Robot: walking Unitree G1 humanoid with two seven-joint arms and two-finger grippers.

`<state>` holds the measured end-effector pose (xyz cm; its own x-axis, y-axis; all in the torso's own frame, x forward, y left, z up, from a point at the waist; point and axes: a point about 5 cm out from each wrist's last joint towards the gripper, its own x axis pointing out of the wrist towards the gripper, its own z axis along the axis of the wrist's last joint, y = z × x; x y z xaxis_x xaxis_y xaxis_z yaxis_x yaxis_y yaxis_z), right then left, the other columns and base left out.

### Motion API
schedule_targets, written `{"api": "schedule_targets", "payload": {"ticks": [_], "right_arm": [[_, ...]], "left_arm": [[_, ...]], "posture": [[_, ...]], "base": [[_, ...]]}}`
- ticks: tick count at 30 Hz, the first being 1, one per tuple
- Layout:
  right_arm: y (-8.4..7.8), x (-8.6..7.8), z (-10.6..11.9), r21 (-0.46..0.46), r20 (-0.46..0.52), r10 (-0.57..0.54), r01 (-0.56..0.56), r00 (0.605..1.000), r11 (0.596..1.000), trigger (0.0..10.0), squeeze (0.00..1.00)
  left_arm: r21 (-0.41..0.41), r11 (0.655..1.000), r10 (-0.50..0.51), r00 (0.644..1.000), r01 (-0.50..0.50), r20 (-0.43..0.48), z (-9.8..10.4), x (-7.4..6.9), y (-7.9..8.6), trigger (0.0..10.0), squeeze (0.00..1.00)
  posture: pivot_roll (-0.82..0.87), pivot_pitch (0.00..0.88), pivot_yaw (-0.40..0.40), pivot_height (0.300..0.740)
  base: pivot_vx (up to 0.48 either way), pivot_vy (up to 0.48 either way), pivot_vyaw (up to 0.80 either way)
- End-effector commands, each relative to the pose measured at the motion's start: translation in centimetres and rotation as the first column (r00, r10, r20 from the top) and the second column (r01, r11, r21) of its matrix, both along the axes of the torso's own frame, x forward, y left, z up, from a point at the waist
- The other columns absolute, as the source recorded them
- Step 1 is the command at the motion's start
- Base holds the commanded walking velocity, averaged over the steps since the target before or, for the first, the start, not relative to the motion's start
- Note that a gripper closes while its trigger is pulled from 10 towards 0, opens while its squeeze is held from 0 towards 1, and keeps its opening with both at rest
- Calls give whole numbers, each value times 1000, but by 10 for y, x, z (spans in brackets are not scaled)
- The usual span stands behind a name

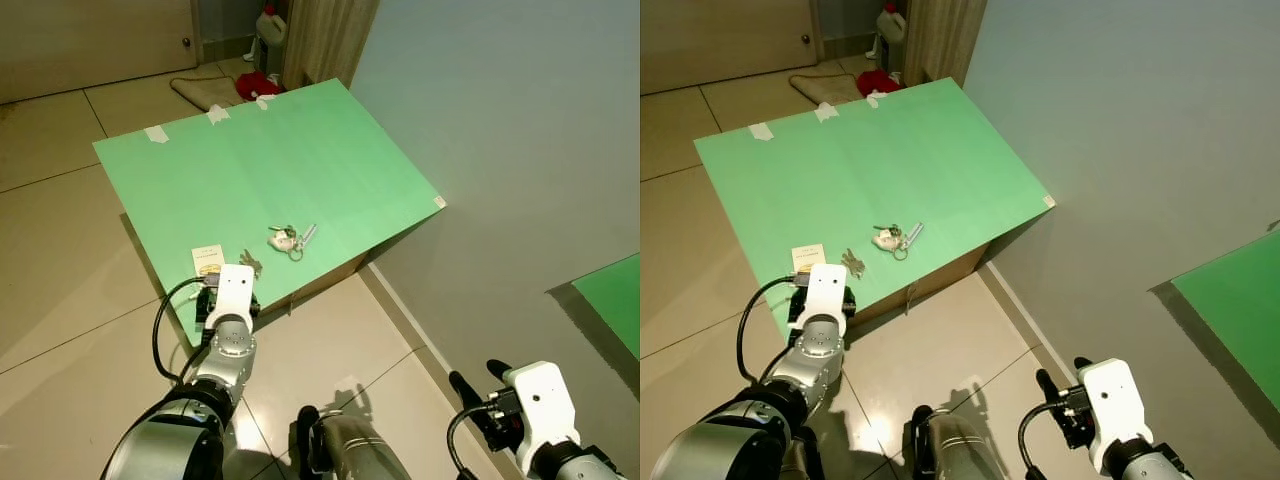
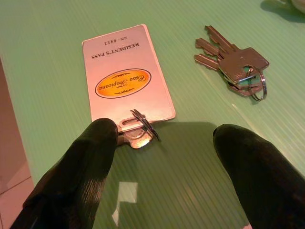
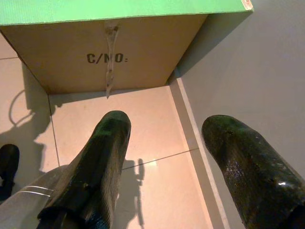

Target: Hang keys on a hook

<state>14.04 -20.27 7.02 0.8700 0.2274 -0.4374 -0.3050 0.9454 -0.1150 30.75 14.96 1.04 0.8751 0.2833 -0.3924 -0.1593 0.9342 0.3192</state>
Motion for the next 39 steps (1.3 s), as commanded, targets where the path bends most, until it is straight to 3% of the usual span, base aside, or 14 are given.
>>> {"api": "schedule_targets", "payload": {"ticks": [1, 3, 4, 5, 9, 10, 25, 39], "right_arm": [[-8, -5, 0, -25, -20, -19, 19, 1000, 1000, 10000, 0], [-8, -5, 0, -26, -21, -19, 19, 1000, 999, 10000, 0], [-9, -5, 0, -26, -21, -19, 19, 1000, 999, 10000, 0], [-9, -5, 0, -26, -21, -19, 19, 1000, 999, 10000, 0], [-9, -5, 0, -27, -22, -18, 18, 1000, 999, 10000, 0], [-9, -5, 0, -28, -23, -18, 18, 1000, 999, 10000, 0], [-10, -7, -2, -32, -35, -16, 15, 999, 999, 10000, 0], [-10, -7, -1, -37, -40, -8, 6, 999, 999, 10000, 0]], "left_arm": [[-14, 1000, 2, 1000, -2, -25, -4, -2, -6, 5490, 0], [-20, 1000, 8, 1000, -8, -28, -4, -2, -6, 5255, 0], [-22, 1000, 5, 1000, -6, -29, -4, -2, -6, 3412, 0], [-23, 1000, 3, 1000, -4, -28, -4, -2, -7, 2941, 0], [-25, 1000, 2, 1000, -3, -28, -3, -1, -8, 2431, 0], [-27, 1000, 3, 1000, -3, -28, -3, -1, -7, 157, 0], [-61, 994, 80, 994, -85, -76, -9, -6, -1, 0, 0], [-60, 995, 82, 996, -85, -45, -3, -1, 0, 0, 0]], "posture": [[-417, 244, -217, 740], [-417, 244, -217, 740], [-418, 244, -218, 740], [-418, 244, -218, 740], [-419, 244, -219, 740], [-421, 243, -221, 740], [-424, 245, -226, 740], [-424, 245, -233, 740]], "base": [[0, 0, 0], [0, 0, 0], [0, 0, 0], [0, 0, 0], [0, 0, 0], [0, 0, 0], [0, 0, 0], [0, 0, 0]]}}
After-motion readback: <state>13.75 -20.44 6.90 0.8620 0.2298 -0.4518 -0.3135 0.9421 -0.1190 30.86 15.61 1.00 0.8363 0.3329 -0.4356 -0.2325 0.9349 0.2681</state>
